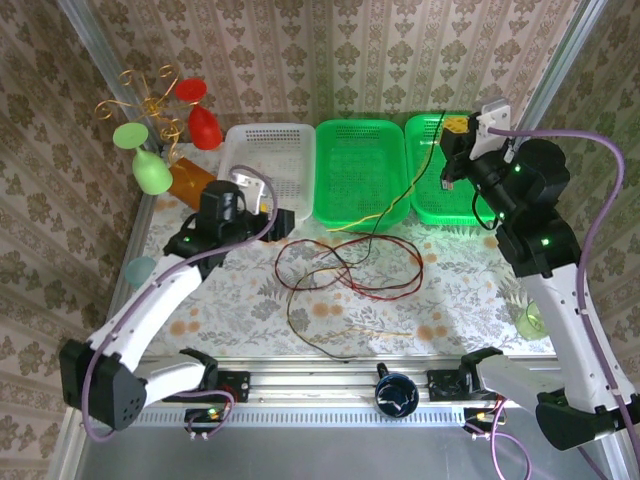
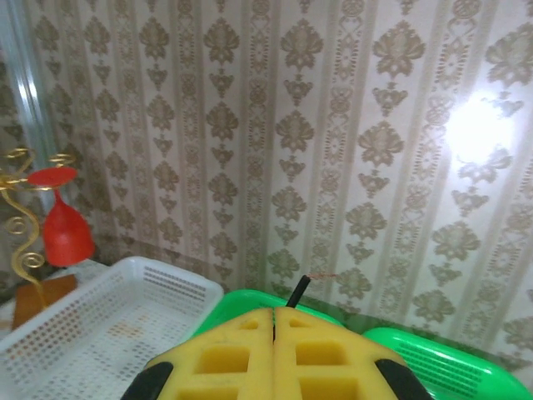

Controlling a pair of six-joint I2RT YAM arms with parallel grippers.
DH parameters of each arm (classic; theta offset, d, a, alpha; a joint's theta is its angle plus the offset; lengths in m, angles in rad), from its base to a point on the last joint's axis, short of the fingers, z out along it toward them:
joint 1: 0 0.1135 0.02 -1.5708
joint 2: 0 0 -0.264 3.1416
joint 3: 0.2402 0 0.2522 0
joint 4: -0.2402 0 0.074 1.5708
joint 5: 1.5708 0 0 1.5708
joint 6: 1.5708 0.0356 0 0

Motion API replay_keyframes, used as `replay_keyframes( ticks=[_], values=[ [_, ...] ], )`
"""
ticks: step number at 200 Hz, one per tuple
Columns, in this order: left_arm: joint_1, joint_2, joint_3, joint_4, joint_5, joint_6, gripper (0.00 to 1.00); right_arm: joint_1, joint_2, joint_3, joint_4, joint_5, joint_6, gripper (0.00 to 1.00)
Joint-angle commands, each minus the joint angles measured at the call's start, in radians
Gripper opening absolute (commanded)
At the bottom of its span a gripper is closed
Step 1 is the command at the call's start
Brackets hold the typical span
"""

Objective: Untangle the cables

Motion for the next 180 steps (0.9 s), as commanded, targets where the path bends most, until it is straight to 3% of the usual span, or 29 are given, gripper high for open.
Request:
replay_keyframes(
  ticks=[1, 39, 82, 100, 122, 132, 158, 180],
  values=[
    [0.037, -0.073, -0.018, -0.044, 0.057, -0.003, 0.79, -0.003, 0.006, -0.047, 0.105, -0.118, 0.055, 0.0],
    [0.046, -0.108, 0.048, 0.044, 0.178, -0.059, 0.79, 0.007, 0.032, -0.113, 0.157, -0.195, 0.117, 0.0],
    [0.009, 0.027, 0.213, 0.185, 0.311, -0.107, 0.78, 0.061, 0.051, -0.207, 0.249, -0.229, 0.123, 0.0],
    [-0.052, 0.104, 0.272, 0.24, 0.346, -0.114, 0.78, 0.081, 0.058, -0.239, 0.279, -0.242, 0.123, 0.0],
    [-0.085, 0.211, 0.358, 0.284, 0.392, -0.151, 0.73, 0.098, 0.064, -0.268, 0.318, -0.249, 0.118, 0.0],
    [-0.098, 0.254, 0.378, 0.34, 0.474, -0.174, 0.69, 0.099, 0.064, -0.28, 0.334, -0.268, 0.116, 0.0],
    [-0.126, 0.325, 0.372, 0.512, 0.58, -0.206, 0.62, 0.099, 0.055, -0.321, 0.409, -0.307, 0.107, 0.0],
    [-0.13, 0.368, 0.374, 0.561, 0.647, -0.22, 0.6, 0.102, 0.046, -0.34, 0.441, -0.371, 0.069, 0.0]
  ],
)
